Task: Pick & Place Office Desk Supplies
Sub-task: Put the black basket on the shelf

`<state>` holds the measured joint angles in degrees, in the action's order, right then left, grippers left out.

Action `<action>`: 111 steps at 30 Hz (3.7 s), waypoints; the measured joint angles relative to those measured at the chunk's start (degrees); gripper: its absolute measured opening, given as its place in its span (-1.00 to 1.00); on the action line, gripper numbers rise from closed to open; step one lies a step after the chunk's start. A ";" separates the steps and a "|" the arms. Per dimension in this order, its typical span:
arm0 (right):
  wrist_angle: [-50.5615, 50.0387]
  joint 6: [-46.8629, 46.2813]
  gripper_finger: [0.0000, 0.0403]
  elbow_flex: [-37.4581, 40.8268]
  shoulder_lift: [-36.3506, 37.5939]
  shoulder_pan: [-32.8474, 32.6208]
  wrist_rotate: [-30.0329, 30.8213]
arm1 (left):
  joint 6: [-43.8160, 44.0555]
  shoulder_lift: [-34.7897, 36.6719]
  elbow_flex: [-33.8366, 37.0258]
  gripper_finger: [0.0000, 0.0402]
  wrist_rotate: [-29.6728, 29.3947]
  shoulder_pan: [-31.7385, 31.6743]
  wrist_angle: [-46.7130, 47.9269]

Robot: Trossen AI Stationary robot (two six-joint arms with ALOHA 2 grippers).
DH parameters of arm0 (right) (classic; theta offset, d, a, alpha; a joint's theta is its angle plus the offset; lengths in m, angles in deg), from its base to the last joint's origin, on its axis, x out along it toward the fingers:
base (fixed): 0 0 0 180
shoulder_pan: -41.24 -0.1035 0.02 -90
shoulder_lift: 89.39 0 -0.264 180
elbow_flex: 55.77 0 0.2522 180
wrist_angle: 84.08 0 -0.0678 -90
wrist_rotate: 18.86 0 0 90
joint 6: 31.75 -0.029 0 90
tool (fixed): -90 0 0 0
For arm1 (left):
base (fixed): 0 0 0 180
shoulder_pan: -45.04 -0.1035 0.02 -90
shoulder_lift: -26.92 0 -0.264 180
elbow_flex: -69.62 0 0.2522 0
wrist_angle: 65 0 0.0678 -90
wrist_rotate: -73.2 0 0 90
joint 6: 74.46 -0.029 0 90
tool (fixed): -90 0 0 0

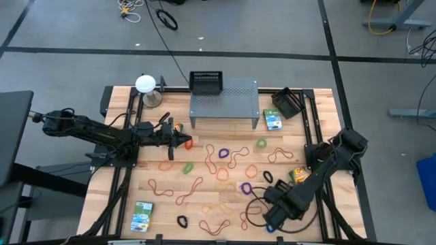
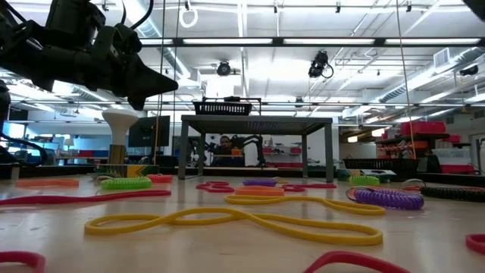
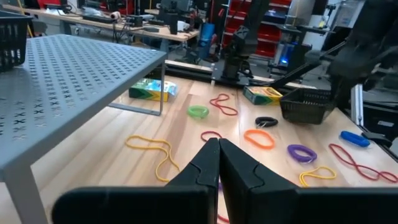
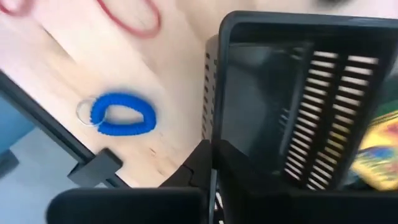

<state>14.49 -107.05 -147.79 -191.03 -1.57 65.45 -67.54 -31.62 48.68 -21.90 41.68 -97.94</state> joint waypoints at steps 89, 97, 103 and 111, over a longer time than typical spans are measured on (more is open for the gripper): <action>14.57 98.90 -0.43 -19.91 -3.28 63.82 32.90 | 1.68 0.00 0.00 -0.94 -6.45 0.00 0.68; 16.31 99.97 -0.43 -19.91 -3.33 65.30 29.65 | 2.03 0.00 0.00 -0.94 -6.45 0.00 0.69; 17.40 100.91 -0.45 -19.94 -2.83 65.88 29.00 | 2.32 0.00 0.00 -0.94 -6.45 0.00 0.68; -0.31 89.30 -0.93 -19.73 7.36 68.71 27.75 | 2.70 0.02 -0.01 -0.94 -6.23 0.00 0.76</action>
<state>14.18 -17.75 -167.52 -183.66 67.14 93.20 -64.84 -31.60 48.67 -28.13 41.68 -97.18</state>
